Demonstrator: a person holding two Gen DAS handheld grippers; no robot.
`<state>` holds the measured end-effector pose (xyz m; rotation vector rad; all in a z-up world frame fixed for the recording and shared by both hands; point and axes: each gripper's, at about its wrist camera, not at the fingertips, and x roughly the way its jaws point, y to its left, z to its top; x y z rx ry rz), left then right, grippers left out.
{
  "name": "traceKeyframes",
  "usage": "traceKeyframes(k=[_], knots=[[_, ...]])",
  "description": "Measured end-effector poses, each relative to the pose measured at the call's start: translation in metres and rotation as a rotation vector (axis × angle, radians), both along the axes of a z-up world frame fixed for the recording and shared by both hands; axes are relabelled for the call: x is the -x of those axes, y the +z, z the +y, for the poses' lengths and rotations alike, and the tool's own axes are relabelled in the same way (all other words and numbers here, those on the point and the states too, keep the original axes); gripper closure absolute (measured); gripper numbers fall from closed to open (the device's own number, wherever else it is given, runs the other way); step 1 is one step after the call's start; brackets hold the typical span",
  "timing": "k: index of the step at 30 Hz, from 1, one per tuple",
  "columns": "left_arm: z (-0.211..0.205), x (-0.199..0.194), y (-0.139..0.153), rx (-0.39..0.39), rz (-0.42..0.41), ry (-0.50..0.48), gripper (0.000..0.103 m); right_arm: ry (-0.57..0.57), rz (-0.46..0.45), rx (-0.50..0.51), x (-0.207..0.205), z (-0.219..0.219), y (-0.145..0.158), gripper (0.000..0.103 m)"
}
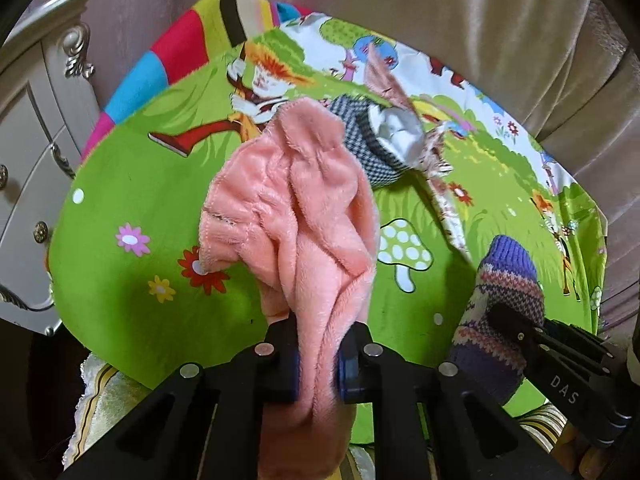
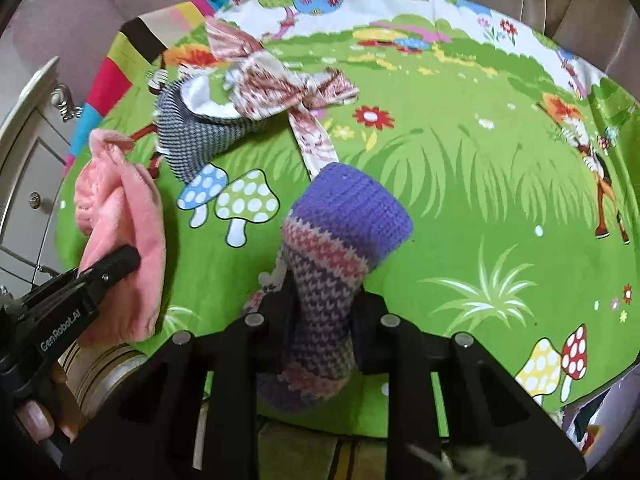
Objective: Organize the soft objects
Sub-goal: 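Carry the pink cloth and purple mitten over to the box with both tools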
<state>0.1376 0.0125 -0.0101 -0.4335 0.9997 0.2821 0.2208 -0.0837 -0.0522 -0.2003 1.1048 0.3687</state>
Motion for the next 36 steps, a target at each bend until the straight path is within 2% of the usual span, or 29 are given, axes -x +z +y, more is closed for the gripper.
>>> traceKeyframes(k=[4,7,12,19,27,36], knots=[[-0.006,0.006,0.011,-0.019,-0.022,-0.014,0.09,0.019,-0.04,-0.005,0.015,-0.006,0.017,0.077],[-0.009,0.01,0.019,-0.005,-0.055,-0.036,0.09,0.022,-0.068,-0.013,0.023,-0.012,0.024,0.077],[-0.017,0.023,0.034,0.046,-0.127,-0.066,0.09,0.001,-0.127,-0.03,0.037,-0.031,0.042,0.077],[-0.04,0.042,0.049,0.106,-0.182,-0.141,0.09,-0.038,-0.181,-0.059,0.063,-0.073,0.066,0.077],[-0.093,0.051,0.063,0.161,-0.218,-0.308,0.09,-0.1,-0.229,-0.066,0.096,-0.13,0.092,0.077],[-0.158,0.057,0.073,0.142,-0.232,-0.485,0.09,-0.159,-0.271,-0.043,0.126,-0.187,0.108,0.077]])
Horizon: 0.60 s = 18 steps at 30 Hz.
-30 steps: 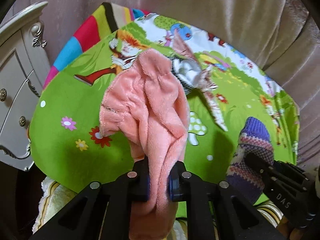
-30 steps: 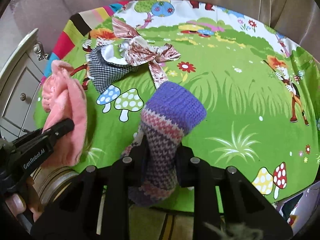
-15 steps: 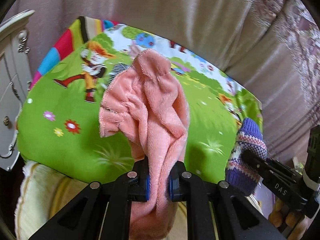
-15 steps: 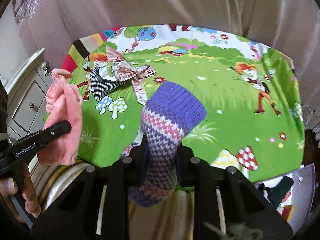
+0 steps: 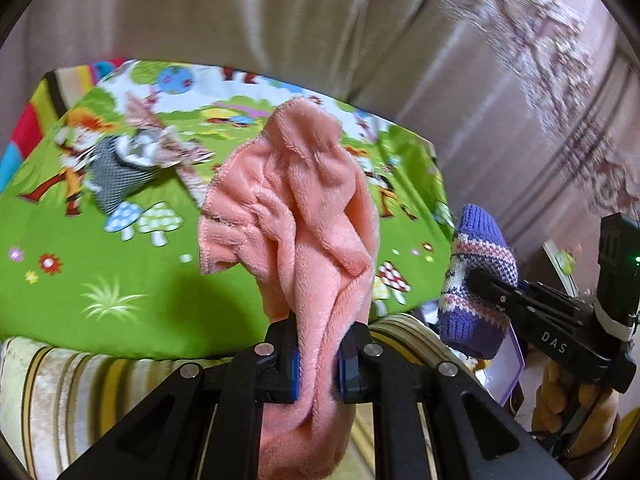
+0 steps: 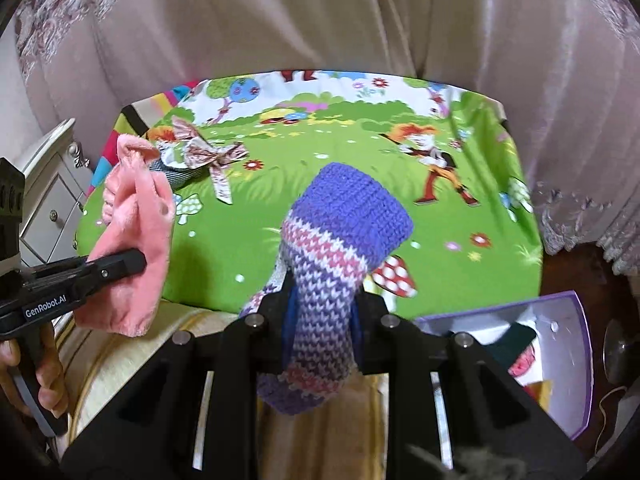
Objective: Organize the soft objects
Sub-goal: 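Carry the pink cloth and purple mitten over to the box with both tools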
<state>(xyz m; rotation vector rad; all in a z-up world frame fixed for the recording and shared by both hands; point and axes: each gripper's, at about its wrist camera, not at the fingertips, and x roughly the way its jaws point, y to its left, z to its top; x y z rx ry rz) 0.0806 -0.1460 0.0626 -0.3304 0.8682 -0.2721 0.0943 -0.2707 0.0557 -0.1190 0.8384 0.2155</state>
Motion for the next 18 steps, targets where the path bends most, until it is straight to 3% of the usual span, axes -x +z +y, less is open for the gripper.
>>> traceKeyframes(k=[18], knots=[[-0.107,-0.017,0.011,-0.071,-0.017,-0.287,0.09,-0.319,0.006,0.079,0.03,-0.113,-0.009,0.076]])
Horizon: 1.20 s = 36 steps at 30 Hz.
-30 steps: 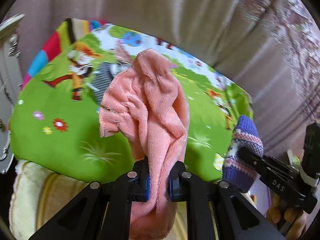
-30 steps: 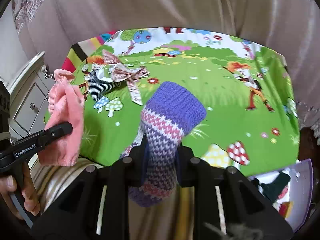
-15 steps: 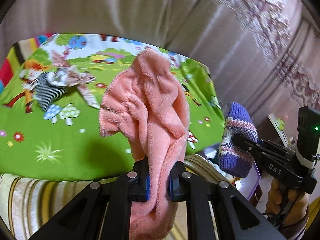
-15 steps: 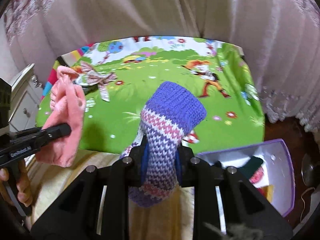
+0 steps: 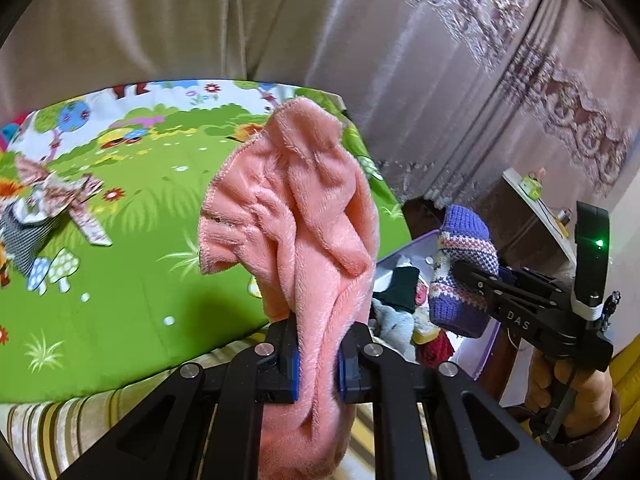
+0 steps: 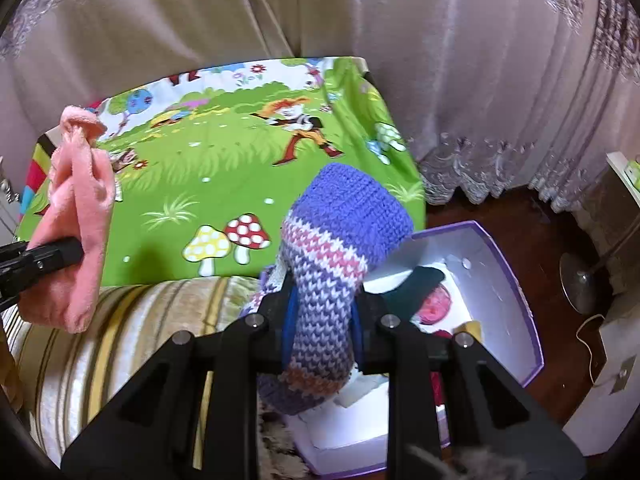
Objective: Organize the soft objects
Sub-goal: 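Carry the pink cloth and purple mitten over to the box with both tools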
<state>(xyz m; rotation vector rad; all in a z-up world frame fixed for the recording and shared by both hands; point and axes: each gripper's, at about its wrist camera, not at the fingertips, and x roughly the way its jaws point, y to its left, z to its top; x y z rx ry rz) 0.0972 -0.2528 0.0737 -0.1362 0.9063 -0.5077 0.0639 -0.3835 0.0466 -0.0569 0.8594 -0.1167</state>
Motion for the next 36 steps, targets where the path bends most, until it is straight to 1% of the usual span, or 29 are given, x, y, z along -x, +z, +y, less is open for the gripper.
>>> traceKeyframes(k=[6,13,19,25,31,36], knots=[[-0.025,-0.01,-0.003,-0.027,0.0,-0.068,0.09,-0.059,0.007,0.036,0.003,-0.018,-0.004,0.076],[-0.051,-0.015,-0.004,-0.039,0.022,-0.123,0.09,-0.134,0.036,0.034,0.004,-0.045,-0.013,0.076],[-0.073,-0.019,-0.007,-0.048,0.03,-0.167,0.09,-0.197,0.038,0.047,0.011,-0.067,-0.018,0.075],[-0.096,-0.02,-0.008,-0.062,0.039,-0.212,0.09,-0.235,0.046,0.047,0.014,-0.085,-0.02,0.075],[-0.123,-0.027,-0.017,-0.087,0.069,-0.27,0.09,-0.284,0.043,0.055,0.019,-0.105,-0.019,0.075],[-0.143,-0.034,-0.029,-0.096,0.116,-0.299,0.09,-0.326,0.041,0.054,0.023,-0.124,-0.019,0.075]])
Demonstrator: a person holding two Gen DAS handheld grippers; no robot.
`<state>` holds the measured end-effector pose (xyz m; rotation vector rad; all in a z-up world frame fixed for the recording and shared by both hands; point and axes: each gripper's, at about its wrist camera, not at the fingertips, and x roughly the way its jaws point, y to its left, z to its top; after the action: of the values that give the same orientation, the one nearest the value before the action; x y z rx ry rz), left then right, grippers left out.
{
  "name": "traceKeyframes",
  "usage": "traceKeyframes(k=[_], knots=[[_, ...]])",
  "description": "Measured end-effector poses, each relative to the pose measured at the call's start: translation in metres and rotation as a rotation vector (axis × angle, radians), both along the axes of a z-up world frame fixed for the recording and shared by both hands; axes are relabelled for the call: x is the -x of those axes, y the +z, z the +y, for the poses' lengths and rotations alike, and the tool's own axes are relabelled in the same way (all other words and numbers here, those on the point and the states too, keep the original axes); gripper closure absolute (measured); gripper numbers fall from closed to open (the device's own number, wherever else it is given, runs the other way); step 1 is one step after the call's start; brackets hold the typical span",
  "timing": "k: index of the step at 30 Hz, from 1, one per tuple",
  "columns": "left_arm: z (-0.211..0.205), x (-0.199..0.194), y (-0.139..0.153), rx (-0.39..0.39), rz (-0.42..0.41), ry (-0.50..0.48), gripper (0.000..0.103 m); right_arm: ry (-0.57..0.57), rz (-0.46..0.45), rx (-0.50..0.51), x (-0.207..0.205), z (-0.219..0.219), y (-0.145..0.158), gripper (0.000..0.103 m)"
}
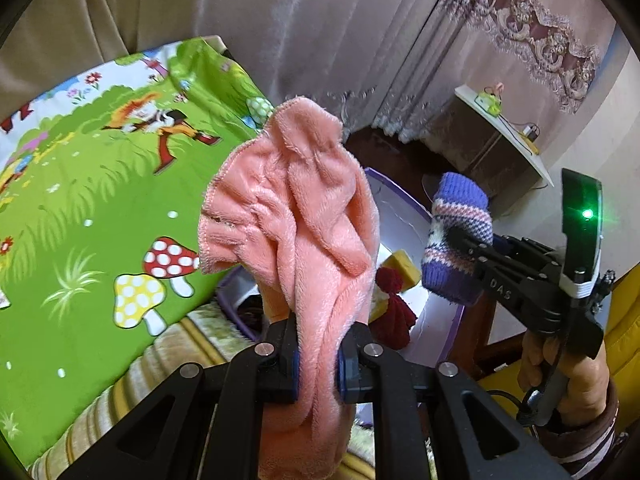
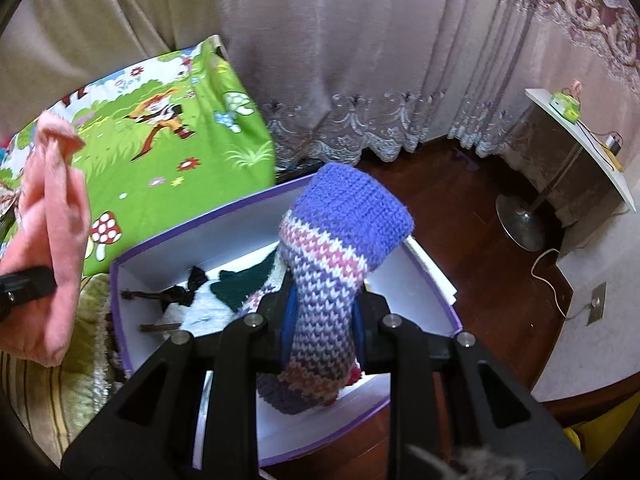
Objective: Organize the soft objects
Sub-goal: 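Carry the pink cloth and purple mitten over to the box with both tools, then open both tools to drop the pink cloth and mitten into the box, then move both tools back over the remaining items on the bed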
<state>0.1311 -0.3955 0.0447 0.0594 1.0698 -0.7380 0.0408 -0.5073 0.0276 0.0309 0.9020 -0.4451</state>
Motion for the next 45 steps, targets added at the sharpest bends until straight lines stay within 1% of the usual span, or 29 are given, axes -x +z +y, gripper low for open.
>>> traceKeyframes(k=[7,18,20,21,22,23,24,25,26,27,28,31,32,34,36,38,40,42,44,45], knots=[[-0.031,-0.005,-0.007,-0.004,0.036,-0.038,0.09,-0.048,0.0,0.006,0.003,-0.023,-0.002,0.075],[-0.07,-0.013,-0.012,-0.001,0.023,-0.103,0.09,-0.072,0.008,0.018,0.004,-0.041,-0.007,0.074],[-0.077,-0.015,-0.012,0.004,0.021,-0.108,0.087,-0.073,0.013,0.015,0.003,-0.043,-0.008,0.072],[-0.081,-0.016,-0.013,0.003,0.02,-0.108,0.081,-0.074,0.014,0.014,0.003,-0.044,-0.008,0.07],[-0.084,-0.018,-0.014,0.001,0.023,-0.11,0.069,-0.073,0.015,0.011,0.003,-0.045,-0.009,0.068],[-0.087,-0.02,-0.015,0.002,0.029,-0.113,0.062,-0.076,0.016,0.009,0.003,-0.046,-0.01,0.066],[-0.089,-0.021,-0.016,0.006,0.033,-0.111,0.05,-0.08,0.016,0.006,0.004,-0.048,-0.011,0.061],[-0.09,-0.022,-0.017,0.01,0.036,-0.107,0.044,-0.083,0.015,0.004,0.004,-0.049,-0.011,0.054],[-0.091,-0.024,-0.018,0.017,0.04,-0.105,0.043,-0.085,0.012,0.006,0.005,-0.05,-0.01,0.05],[-0.092,-0.025,-0.018,0.018,0.042,-0.103,0.04,-0.088,0.009,0.01,0.005,-0.05,-0.01,0.04],[-0.092,-0.026,-0.018,0.019,0.043,-0.098,0.038,-0.09,0.004,0.019,0.006,-0.05,-0.009,0.034],[-0.087,-0.027,-0.015,0.042,0.043,-0.072,0.035,-0.088,-0.001,0.038,0.006,-0.049,-0.007,0.03],[-0.084,-0.026,-0.012,0.046,0.02,-0.068,0.035,-0.089,-0.001,0.042,0.006,-0.049,-0.006,0.029],[-0.085,-0.022,-0.006,0.057,-0.012,-0.087,0.035,-0.089,-0.003,0.041,0.006,-0.048,-0.005,0.028],[-0.083,-0.02,0.0,0.062,-0.027,-0.099,0.035,-0.091,-0.008,0.038,0.007,-0.048,-0.003,0.028],[-0.076,-0.019,0.005,0.07,-0.036,-0.104,0.035,-0.091,-0.014,0.037,0.007,-0.046,0.0,0.028],[-0.066,-0.016,0.013,0.071,-0.064,-0.105,0.035,-0.088,-0.022,0.037,0.007,-0.042,0.005,0.028],[-0.056,-0.017,0.017,0.072,-0.059,-0.102,0.035,-0.082,-0.031,0.036,0.008,-0.038,0.011,0.028],[-0.042,-0.018,0.022,0.1,-0.034,-0.097,0.035,-0.068,-0.046,0.036,0.007,-0.032,0.018,0.028],[-0.038,-0.017,0.024,0.107,-0.038,-0.096,0.035,-0.059,-0.053,0.036,0.006,-0.028,0.023,0.028]])
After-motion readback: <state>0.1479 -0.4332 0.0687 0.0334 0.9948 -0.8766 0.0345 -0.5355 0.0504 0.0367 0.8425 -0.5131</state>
